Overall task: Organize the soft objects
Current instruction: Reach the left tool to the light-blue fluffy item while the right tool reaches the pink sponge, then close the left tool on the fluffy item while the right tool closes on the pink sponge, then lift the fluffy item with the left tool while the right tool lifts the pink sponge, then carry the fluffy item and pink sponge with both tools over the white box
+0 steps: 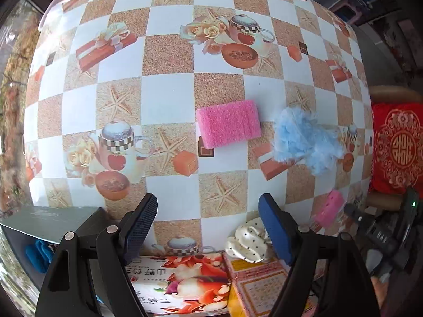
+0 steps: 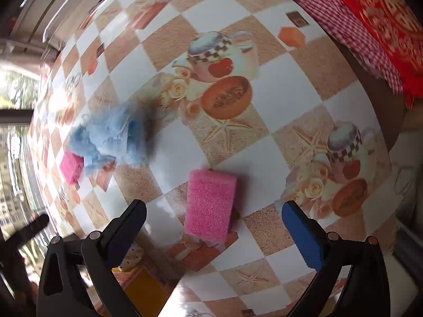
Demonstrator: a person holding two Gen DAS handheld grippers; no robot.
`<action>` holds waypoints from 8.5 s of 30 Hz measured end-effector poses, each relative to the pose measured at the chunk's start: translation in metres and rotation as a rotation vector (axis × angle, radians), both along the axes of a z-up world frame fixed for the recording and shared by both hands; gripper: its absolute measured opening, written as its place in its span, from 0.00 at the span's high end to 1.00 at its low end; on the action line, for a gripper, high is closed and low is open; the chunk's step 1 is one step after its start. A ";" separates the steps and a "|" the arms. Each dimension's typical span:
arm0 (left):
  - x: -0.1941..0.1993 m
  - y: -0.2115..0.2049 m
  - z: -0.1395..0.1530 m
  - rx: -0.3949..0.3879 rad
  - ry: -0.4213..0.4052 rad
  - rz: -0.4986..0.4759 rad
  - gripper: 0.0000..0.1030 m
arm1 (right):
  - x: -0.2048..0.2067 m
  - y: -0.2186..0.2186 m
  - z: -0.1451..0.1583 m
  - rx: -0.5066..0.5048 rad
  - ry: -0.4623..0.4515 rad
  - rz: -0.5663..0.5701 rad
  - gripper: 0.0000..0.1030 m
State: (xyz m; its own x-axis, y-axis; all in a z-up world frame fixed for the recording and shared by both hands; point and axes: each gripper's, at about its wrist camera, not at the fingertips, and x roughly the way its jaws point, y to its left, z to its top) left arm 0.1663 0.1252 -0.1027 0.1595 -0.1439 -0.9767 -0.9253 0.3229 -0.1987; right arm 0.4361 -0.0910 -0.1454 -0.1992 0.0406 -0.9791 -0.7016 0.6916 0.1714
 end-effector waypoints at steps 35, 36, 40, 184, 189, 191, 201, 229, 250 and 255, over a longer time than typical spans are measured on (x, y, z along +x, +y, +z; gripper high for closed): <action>0.074 0.045 -0.075 0.006 0.085 0.153 0.08 | -0.027 0.021 -0.063 -0.133 -0.104 0.074 0.00; 0.078 0.045 -0.079 0.009 0.090 0.145 0.06 | -0.029 0.021 -0.063 -0.137 -0.103 0.098 0.00; 0.081 0.045 -0.083 -0.004 0.089 0.159 0.06 | -0.041 0.023 -0.060 -0.121 -0.118 0.167 0.07; 0.194 -0.080 -0.044 0.147 -0.019 -0.209 0.75 | -0.003 -0.085 0.037 0.134 0.024 0.102 0.50; 0.168 -0.089 0.004 0.135 -0.208 -0.238 0.75 | -0.007 -0.073 0.056 0.164 0.001 0.138 0.50; 0.151 -0.086 0.028 0.124 -0.281 -0.203 0.75 | -0.011 -0.066 0.068 0.186 -0.008 0.157 0.50; 0.068 -0.079 0.104 0.214 -0.335 -0.121 0.75 | -0.074 -0.019 0.129 0.304 -0.024 0.325 0.50; -0.186 -0.193 0.103 0.357 -0.137 -0.023 0.74 | -0.317 -0.016 0.169 0.265 0.032 0.748 0.50; -0.314 -0.203 0.062 0.325 -0.005 0.252 0.73 | -0.451 0.014 0.157 0.231 0.060 1.051 0.50; -0.325 -0.206 0.054 0.311 0.006 0.282 0.73 | -0.467 0.021 0.156 0.226 0.058 1.089 0.50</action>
State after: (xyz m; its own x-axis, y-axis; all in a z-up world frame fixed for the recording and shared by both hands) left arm -0.1587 -0.0808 -0.0485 0.1447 0.2060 -0.9678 -0.9869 0.1008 -0.1261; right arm -0.0310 -0.0699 0.0102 -0.2820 -0.0072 -0.9594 -0.9017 -0.3397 0.2676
